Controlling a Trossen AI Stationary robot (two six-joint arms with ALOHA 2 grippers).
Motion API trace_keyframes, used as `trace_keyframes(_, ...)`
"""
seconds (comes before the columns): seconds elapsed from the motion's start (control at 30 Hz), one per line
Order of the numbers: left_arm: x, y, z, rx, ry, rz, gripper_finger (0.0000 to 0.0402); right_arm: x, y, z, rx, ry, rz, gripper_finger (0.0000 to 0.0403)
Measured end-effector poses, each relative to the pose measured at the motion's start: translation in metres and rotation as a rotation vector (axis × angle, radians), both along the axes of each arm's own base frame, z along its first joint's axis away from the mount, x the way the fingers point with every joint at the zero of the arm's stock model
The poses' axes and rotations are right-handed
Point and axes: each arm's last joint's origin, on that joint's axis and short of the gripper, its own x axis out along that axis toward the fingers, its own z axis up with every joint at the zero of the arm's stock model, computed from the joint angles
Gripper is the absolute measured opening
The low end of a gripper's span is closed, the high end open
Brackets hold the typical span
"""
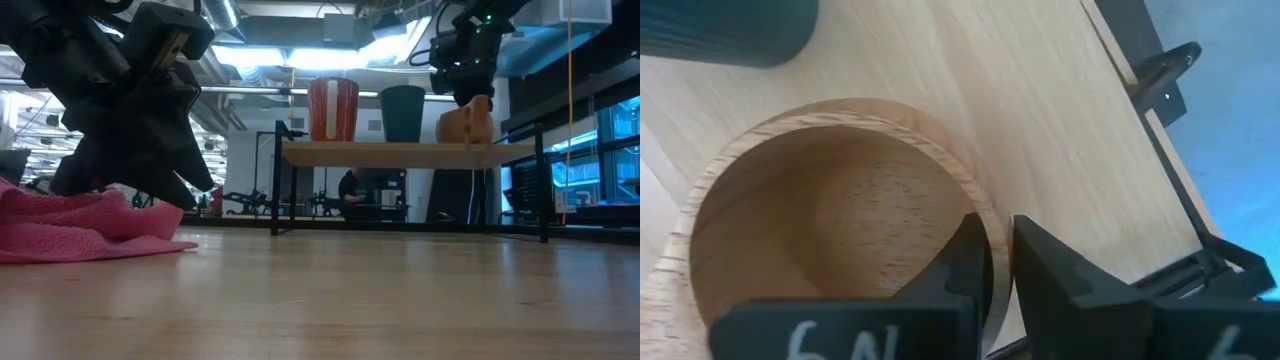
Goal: Stack small to large cups/mugs on shelf
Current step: Put the brown wooden mug on the shelf, then return to Home Position
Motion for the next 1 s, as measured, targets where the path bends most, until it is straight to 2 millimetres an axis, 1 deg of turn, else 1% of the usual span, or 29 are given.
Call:
trace_keyframes(0.13, 0.0000, 0.0000, 0.0000, -0.001, 0.000, 0.001, 0.0105, 0.0020, -0.0026, -0.0036, 0.007, 0.010, 0.018, 0.0041)
trace_keyframes(0.37, 0.0000, 0.0000, 0.0000, -0.002, 0.000, 0.000, 0.0105, 0.0024, -0.0039, -0.0036, -0.017, 0.024, 0.034, 0.0044)
trace_keyframes(0.53, 0.0000, 0.0000, 0.0000, -0.002, 0.001, 0.000, 0.0105, 0.0017, -0.0057, -0.0038, -0.059, 0.069, 0.026, 0.0067)
trace_keyframes(0.73, 0.0000, -0.0001, 0.0000, -0.003, 0.001, 0.000, 0.0105, 0.0020, -0.0066, -0.0046, -0.064, 0.070, 0.019, 0.0096)
trace_keyframes(0.9, 0.0000, -0.0001, 0.0000, -0.003, 0.001, 0.000, 0.0105, 0.0018, -0.0063, -0.0041, -0.065, 0.068, 0.015, 0.0108)
trace_keyframes(1.0, 0.0000, -0.0001, 0.0000, -0.003, 0.001, 0.000, 0.0105, 0.0000, -0.0038, 0.0010, -0.083, 0.047, 0.005, 0.0109)
